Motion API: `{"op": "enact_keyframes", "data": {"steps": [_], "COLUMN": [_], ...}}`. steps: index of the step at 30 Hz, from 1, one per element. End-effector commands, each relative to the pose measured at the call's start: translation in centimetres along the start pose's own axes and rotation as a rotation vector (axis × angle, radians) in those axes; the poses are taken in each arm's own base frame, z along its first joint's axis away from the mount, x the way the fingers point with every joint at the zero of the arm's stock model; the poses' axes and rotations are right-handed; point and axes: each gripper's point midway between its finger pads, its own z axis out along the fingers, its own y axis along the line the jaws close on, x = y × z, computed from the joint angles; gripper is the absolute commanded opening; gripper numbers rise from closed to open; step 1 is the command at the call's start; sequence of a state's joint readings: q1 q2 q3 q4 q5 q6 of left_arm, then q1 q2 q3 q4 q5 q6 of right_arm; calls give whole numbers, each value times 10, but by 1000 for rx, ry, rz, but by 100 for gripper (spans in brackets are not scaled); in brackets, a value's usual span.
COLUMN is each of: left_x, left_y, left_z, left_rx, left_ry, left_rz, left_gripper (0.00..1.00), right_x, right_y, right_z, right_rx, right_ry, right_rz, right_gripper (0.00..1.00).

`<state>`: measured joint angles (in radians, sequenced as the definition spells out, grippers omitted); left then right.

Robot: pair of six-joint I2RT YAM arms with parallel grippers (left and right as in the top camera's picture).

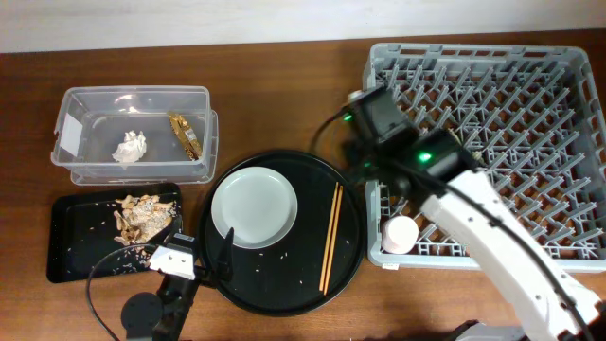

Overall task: Sort waste into correct bins and load items into the dishwasher rack
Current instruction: 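Grasp the white plate with the right gripper and carry it to the rack, then stand the white plate upright in the rack and release it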

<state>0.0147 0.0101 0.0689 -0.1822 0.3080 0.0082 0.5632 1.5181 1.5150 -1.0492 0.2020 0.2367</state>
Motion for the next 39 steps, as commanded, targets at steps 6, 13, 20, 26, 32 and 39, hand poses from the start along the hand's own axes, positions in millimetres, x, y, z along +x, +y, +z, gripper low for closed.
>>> {"op": "enact_keyframes", "data": {"steps": [6,13,20,26,32,39], "left_x": [3,3,3,3,3,3], "left_y": [0,0,0,0,0,0], "left_z": [0,0,0,0,0,0], "left_rx": [5,5,4,4,4,4], "left_ry": [2,2,2,2,2,2], "left_rz": [14,14,14,14,14,14], "left_gripper": [99,99,99,99,99,99], "right_x": [111,142,89,4,46,28], "right_y": [131,140,66,-137,-269,-305], "right_z": [125,175,114,-86,-142,-59], "right_rx": [-219,-179,10,534,1017,1161], "right_ry": [437,544,316,-357,-351,-180], "right_rz": [281,321,336,323,602,510], "right_gripper": [59,24,4,4,4,4]}}
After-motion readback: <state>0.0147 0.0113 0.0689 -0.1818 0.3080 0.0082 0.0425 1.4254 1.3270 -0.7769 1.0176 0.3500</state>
